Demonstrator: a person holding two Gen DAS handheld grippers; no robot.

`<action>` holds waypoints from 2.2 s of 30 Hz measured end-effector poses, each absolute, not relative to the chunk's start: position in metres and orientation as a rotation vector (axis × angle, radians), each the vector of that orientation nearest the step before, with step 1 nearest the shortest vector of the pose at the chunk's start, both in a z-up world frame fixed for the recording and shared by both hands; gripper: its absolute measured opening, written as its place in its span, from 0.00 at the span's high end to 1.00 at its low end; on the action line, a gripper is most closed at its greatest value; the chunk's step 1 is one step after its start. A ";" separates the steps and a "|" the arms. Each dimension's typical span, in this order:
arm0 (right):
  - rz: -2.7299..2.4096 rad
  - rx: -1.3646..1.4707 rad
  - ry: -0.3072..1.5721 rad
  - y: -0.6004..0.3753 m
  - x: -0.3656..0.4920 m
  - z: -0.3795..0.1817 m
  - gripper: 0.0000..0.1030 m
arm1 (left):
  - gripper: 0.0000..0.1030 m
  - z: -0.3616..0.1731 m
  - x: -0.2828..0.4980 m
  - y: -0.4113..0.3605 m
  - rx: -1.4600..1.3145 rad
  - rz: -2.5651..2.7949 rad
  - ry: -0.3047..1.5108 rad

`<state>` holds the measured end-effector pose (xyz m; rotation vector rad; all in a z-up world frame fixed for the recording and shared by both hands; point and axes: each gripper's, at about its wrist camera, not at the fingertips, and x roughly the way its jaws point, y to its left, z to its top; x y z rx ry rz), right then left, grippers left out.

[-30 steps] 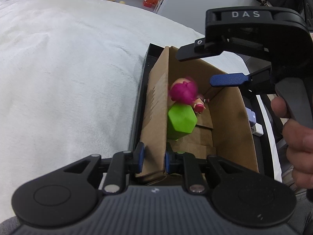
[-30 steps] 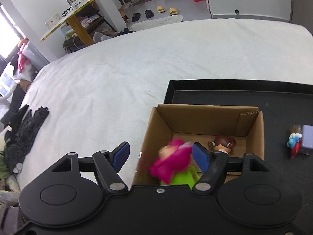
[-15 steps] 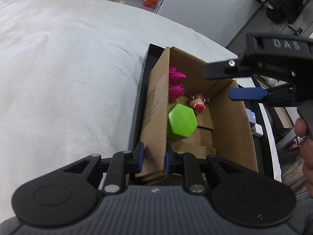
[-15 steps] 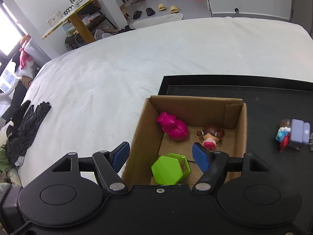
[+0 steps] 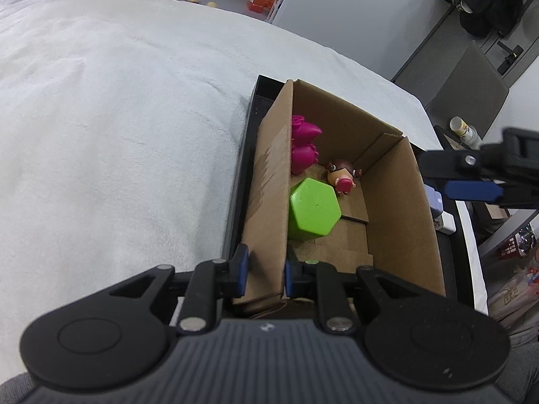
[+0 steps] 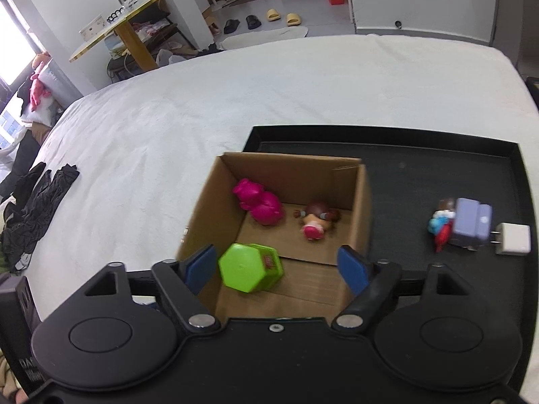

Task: Organize rigid objects
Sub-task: 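Move the right gripper back over the white charger plug on the tray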

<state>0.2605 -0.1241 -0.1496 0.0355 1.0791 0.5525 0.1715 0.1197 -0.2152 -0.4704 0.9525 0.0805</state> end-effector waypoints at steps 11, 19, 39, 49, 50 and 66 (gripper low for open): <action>0.506 0.038 1.016 -0.171 0.259 -0.145 0.21 | 0.82 -0.214 0.173 0.114 -0.437 0.102 0.968; 0.457 0.042 0.970 -0.201 0.255 -0.150 0.11 | 0.82 -0.212 0.174 0.110 -0.413 0.121 0.973; 0.340 0.283 0.964 -0.280 0.269 -0.199 0.12 | 0.82 -0.211 0.180 0.105 -0.394 0.161 0.999; 0.209 0.387 0.997 -0.311 0.289 -0.217 0.17 | 0.82 -0.211 0.184 0.100 -0.366 0.178 1.016; 0.198 0.385 0.999 -0.313 0.291 -0.218 0.18 | 0.82 -0.211 0.185 0.099 -0.362 0.179 1.017; 0.112 0.180 0.991 -0.310 0.321 -0.235 0.25 | 0.82 -0.215 0.191 0.098 -0.347 0.183 1.043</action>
